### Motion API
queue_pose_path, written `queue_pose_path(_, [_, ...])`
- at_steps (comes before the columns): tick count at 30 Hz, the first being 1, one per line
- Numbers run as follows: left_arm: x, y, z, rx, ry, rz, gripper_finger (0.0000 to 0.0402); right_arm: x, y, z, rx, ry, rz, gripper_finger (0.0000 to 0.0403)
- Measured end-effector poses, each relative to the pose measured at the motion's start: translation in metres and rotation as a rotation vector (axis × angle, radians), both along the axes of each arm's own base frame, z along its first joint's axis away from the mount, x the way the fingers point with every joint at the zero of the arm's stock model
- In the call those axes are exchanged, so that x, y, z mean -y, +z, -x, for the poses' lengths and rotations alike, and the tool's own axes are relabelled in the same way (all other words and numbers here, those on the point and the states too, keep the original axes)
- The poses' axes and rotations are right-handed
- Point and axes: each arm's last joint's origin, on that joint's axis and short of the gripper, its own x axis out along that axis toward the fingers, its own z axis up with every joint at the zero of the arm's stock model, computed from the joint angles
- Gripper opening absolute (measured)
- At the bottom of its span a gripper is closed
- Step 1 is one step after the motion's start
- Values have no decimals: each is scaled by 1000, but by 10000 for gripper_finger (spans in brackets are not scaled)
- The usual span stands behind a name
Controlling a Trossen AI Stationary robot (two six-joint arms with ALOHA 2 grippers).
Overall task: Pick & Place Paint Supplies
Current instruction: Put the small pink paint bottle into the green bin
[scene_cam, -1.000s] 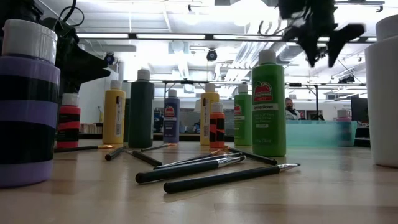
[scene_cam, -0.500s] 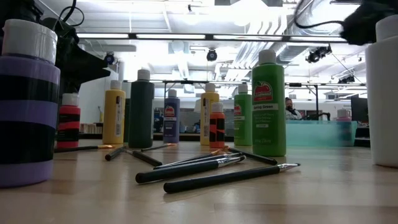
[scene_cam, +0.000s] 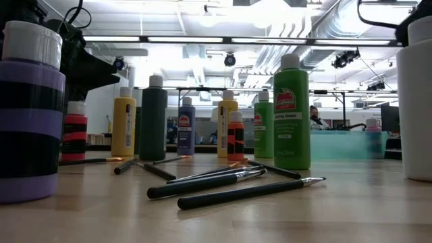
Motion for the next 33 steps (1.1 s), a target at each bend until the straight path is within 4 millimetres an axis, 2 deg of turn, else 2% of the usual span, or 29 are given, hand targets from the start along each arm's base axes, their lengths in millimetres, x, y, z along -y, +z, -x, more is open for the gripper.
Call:
queue_pose_path(9, [0, 0, 0, 0, 0, 0, 152, -40, -14, -2, -74, -170, 2, 230])
queue_pose_path(12, [0, 0, 0, 0, 0, 0, 152, -49, -18, 1, -128, -167, -9, 230])
queue_pose_path(25, [0, 0, 0, 0, 0, 0, 152, -61, -37, -10, -167, -167, 36, 227])
queue_pose_path(28, [0, 0, 0, 0, 0, 0, 152, -61, -37, -11, -160, -166, 34, 209])
queue_pose_path(33, [0, 0, 0, 0, 0, 0, 152, -61, -37, -9, -166, -157, 43, 157])
